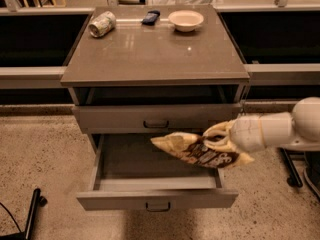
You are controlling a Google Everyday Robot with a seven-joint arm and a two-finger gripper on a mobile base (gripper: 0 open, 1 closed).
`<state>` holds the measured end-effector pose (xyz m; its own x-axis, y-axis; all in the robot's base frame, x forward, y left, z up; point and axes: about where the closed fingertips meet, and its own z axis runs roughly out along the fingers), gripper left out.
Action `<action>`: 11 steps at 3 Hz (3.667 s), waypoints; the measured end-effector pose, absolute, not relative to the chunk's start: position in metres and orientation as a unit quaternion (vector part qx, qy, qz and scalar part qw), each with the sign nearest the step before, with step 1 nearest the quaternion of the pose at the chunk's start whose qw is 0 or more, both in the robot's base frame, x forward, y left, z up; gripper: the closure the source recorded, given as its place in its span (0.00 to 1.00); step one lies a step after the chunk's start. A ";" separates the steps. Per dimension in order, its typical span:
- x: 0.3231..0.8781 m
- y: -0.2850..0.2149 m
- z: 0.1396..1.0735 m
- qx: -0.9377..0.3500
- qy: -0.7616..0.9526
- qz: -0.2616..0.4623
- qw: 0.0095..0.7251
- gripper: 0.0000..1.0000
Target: Pick brown chip bag from middle drawer and place on counter
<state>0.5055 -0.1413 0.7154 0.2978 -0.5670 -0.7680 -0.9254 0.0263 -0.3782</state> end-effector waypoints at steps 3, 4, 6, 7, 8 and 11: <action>0.605 -0.182 0.897 -0.715 0.587 -0.037 0.379 1.00; 0.625 -0.180 0.961 -0.713 0.575 -0.083 0.393 1.00; 0.643 -0.156 0.985 -0.745 0.538 -0.103 0.381 1.00; 0.672 -0.117 1.021 -0.778 0.487 -0.138 0.373 1.00; 0.702 -0.076 1.040 -0.802 0.444 -0.161 0.365 1.00; 0.773 -0.016 0.996 -0.809 0.423 -0.169 0.372 1.00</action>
Offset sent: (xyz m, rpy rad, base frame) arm 0.1210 -0.0503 0.2051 -0.4963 -0.2632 -0.1957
